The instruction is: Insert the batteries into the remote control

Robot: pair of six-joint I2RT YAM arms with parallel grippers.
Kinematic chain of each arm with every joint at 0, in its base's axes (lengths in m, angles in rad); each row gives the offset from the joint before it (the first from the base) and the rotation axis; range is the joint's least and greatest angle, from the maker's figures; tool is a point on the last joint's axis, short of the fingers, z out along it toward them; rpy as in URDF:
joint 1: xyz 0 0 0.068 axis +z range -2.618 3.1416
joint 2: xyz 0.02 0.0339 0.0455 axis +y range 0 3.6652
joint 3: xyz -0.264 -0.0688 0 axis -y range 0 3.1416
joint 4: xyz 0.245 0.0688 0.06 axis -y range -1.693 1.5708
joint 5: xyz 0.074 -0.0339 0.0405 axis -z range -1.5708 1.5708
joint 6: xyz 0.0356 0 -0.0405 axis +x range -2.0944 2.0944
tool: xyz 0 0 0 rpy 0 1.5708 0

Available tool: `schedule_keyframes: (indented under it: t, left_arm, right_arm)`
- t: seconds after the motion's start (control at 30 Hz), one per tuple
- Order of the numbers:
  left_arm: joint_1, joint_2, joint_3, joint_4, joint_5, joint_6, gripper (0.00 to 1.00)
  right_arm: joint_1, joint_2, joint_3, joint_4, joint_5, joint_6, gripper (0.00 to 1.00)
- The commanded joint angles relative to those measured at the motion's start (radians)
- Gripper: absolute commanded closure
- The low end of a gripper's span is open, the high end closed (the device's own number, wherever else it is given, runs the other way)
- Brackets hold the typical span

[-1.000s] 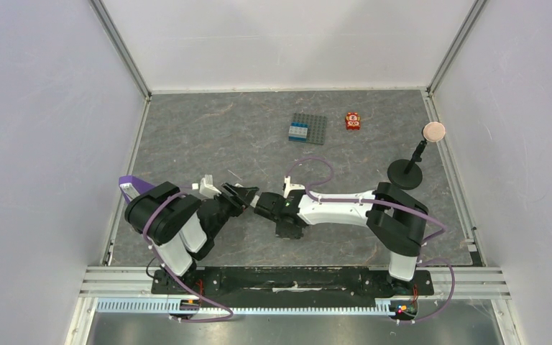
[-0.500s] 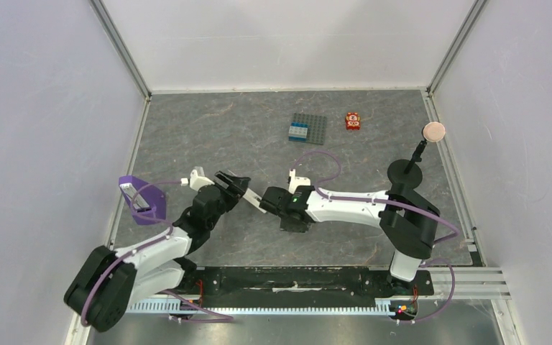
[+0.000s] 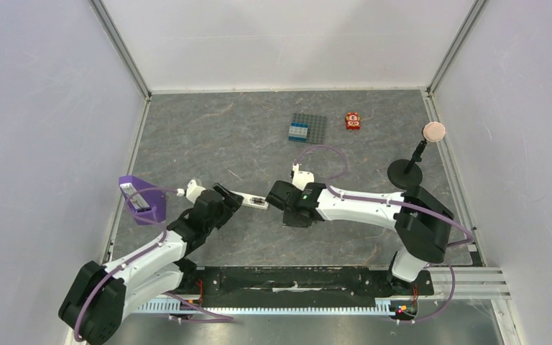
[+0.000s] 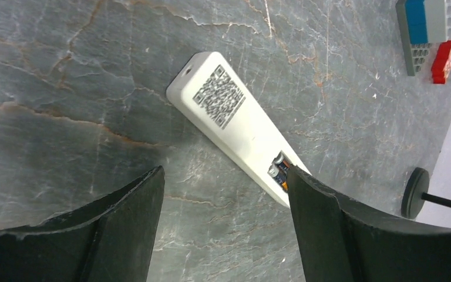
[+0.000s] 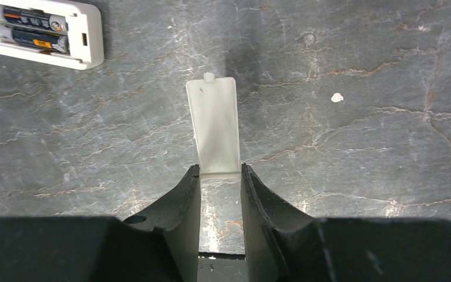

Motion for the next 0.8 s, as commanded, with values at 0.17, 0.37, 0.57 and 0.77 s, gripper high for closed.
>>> schedule_keyframes:
  t: [0.17, 0.37, 0.57, 0.77]
  left_arm:
    - [-0.003, -0.129, 0.111, -0.13, 0.139, 0.248, 0.19]
    - [-0.002, -0.131, 0.232, -0.125, 0.403, 0.39, 0.19]
    - [-0.002, -0.082, 0.3, 0.03, 0.701, 0.467, 0.19]
    - [-0.003, 0.037, 0.365, -0.019, 0.732, 0.519, 0.23]
  right_arm:
    - [-0.06, -0.152, -0.073, 0.215, -0.111, -0.171, 0.81]
    - [-0.089, -0.252, -0.141, 0.346, -0.21, -0.411, 0.84]
    - [-0.091, -0.338, -0.196, 0.412, -0.296, -0.605, 0.88]
    - [-0.091, -0.356, -0.19, 0.443, -0.336, -0.645, 0.89]
